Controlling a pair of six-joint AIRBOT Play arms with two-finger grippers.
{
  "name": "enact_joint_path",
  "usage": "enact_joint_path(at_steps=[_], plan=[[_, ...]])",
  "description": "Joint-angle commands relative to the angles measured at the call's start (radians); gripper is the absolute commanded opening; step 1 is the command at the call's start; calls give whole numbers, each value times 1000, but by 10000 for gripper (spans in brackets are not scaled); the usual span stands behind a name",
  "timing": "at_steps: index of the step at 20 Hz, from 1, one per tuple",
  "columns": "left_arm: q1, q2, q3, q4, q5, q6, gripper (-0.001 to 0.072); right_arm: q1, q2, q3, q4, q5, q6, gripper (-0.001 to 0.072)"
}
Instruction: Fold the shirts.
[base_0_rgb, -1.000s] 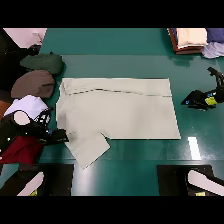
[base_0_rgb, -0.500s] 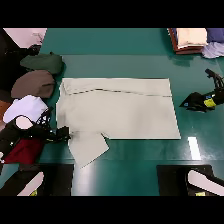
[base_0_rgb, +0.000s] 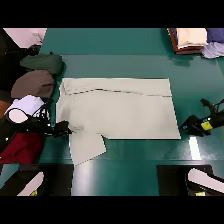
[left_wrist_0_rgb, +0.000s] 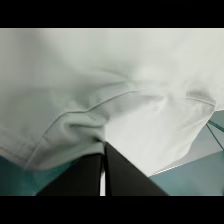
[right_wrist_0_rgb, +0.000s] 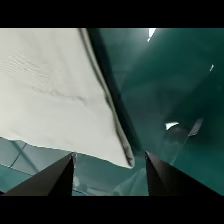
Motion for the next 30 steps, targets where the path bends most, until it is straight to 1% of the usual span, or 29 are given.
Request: enact_joint_path(at_steps=[1,3,4,5,6,7,9,11,13,14,15,17,18,20,24,26,30], plan=[[1,1,11,-4,6,6,25,7,-48,-60,11,-28,-23,438],[1,1,11,-3,6,7,24,47,-59,-60,10,-31,-23,426],[1,1,11,-3,2,7,24,69,-53,-60,10,-33,-23,310],[1,1,11,-3,-11,7,24,85,-42,-60,4,-33,-23,145],[1,2,11,-2,-40,14,24,96,-20,-60,-10,-28,-21,64],[1,6,11,-1,-79,24,23,105,8,-60,-27,-17,-21,26],[1,54,13,1,-153,27,22,109,94,-60,-80,23,20,12],[-19,156,12,1,-219,16,22,108,204,-60,-152,91,43,12],[-54,282,12,-3,-283,-55,23,108,328,-60,-198,169,65,12],[-64,340,13,-8,-316,-96,23,108,388,-60,-202,184,79,12],[-68,378,20,-11,-340,-116,23,108,446,-58,-201,186,103,12],[-68,394,69,-18,-346,-126,23,109,507,-28,-199,184,135,12],[-68,383,100,-18,-314,-97,23,109,510,3,-199,180,138,12],[-68,328,150,-15,-208,-47,23,111,461,83,-196,153,137,12],[-67,87,230,-2,24,41,24,183,244,247,-192,46,135,12],[-65,-65,294,-2,116,55,25,227,114,327,-192,4,135,12],[-65,-323,478,-2,206,55,25,274,-126,501,-190,-22,137,12]])
